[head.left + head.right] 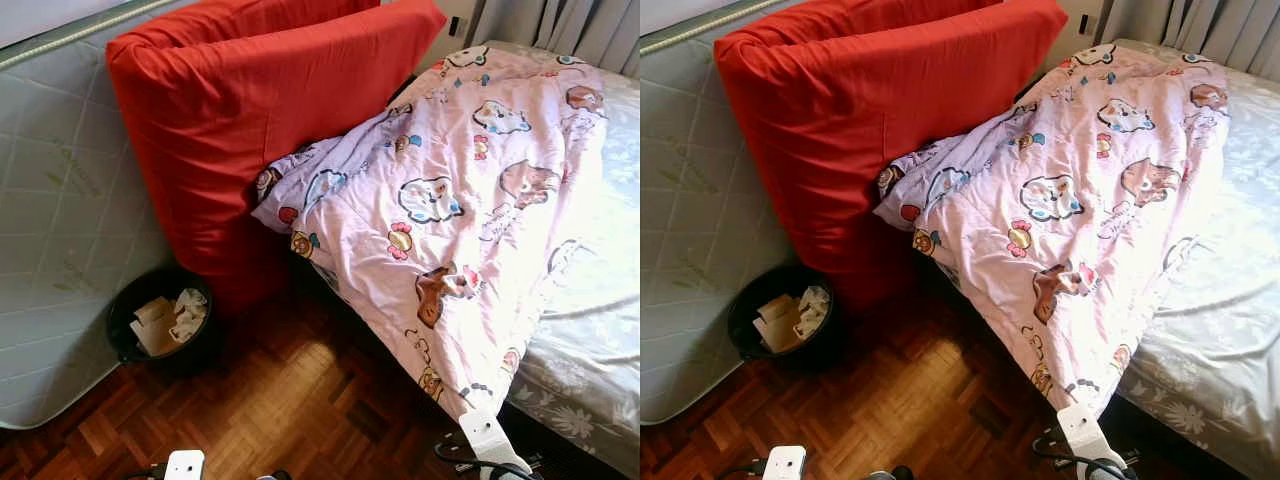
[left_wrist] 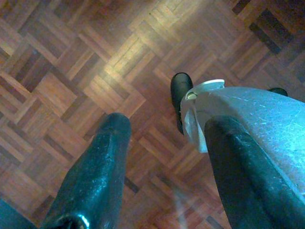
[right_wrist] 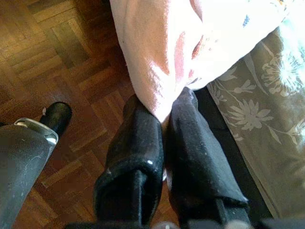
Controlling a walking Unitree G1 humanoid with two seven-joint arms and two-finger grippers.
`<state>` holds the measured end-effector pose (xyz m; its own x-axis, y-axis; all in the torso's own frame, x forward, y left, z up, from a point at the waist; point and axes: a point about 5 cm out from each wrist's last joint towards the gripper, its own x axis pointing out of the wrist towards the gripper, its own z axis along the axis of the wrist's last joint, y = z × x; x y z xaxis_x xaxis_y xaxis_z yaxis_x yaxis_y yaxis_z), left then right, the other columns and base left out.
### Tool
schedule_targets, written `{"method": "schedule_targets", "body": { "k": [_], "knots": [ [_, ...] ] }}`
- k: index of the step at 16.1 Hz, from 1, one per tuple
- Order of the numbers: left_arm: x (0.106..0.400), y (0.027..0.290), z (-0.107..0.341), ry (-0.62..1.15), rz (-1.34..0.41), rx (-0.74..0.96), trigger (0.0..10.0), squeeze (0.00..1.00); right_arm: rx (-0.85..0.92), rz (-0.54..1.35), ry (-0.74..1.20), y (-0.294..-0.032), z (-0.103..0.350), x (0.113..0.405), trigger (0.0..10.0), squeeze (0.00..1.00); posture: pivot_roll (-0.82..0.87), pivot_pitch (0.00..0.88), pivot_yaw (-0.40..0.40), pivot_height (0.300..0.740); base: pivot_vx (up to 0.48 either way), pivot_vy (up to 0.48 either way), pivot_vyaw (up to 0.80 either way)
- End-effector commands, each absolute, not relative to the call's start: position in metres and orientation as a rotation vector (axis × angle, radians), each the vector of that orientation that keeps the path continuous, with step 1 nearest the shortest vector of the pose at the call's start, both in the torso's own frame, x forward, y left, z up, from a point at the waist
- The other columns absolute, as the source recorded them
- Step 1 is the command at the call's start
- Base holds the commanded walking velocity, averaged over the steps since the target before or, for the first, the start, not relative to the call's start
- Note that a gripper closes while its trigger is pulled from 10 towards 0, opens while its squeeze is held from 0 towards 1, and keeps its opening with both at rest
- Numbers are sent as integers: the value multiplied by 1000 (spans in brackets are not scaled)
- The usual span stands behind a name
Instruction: Clean up the room
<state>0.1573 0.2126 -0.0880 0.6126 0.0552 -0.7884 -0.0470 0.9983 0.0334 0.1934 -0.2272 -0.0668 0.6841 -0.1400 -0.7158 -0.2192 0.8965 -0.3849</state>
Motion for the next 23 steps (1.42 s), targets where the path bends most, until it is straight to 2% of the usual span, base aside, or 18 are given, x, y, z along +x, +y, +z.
{"method": "schedule_targets", "body": {
  "k": [1, 10, 11, 13, 15, 18, 23],
  "knots": [
    [148, 211, -92, 930, 42, 13, 10000, 0, -458, 57, 863, -225, -73, 185, 10000, 1000, 63, 160, 21, 740, 0, 0, 0],
    [153, 208, -90, 905, 35, 12, 10000, 0, -448, 15, 846, -228, -70, 189, 10000, 1000, 63, 163, 20, 740, 0, 0, 0],
    [154, 208, -90, 903, 35, 11, 10000, 0, -435, 12, 849, -228, -70, 189, 10000, 35, 64, 163, 19, 740, 0, 0, 0],
    [155, 207, -89, 897, 35, 8, 10000, 0, -351, -6, 853, -225, -71, 189, 10000, 0, 63, 163, 19, 740, 0, 0, 0],
    [158, 206, -88, 889, 34, 5, 10000, 0, -105, -71, 832, -217, -72, 191, 10000, 0, 49, 161, 22, 740, 0, 0, 0],
    [163, 205, -86, 877, 35, 2, 10000, 0, 86, -153, 886, -214, -79, 183, 10000, 0, 44, 155, 22, 740, 0, 0, 0],
    [167, 204, -85, 863, 49, -9, 10000, 0, 140, -180, 921, -209, -85, 172, 10000, 0, 53, 144, 19, 740, 0, 0, 0]
  ]
}}
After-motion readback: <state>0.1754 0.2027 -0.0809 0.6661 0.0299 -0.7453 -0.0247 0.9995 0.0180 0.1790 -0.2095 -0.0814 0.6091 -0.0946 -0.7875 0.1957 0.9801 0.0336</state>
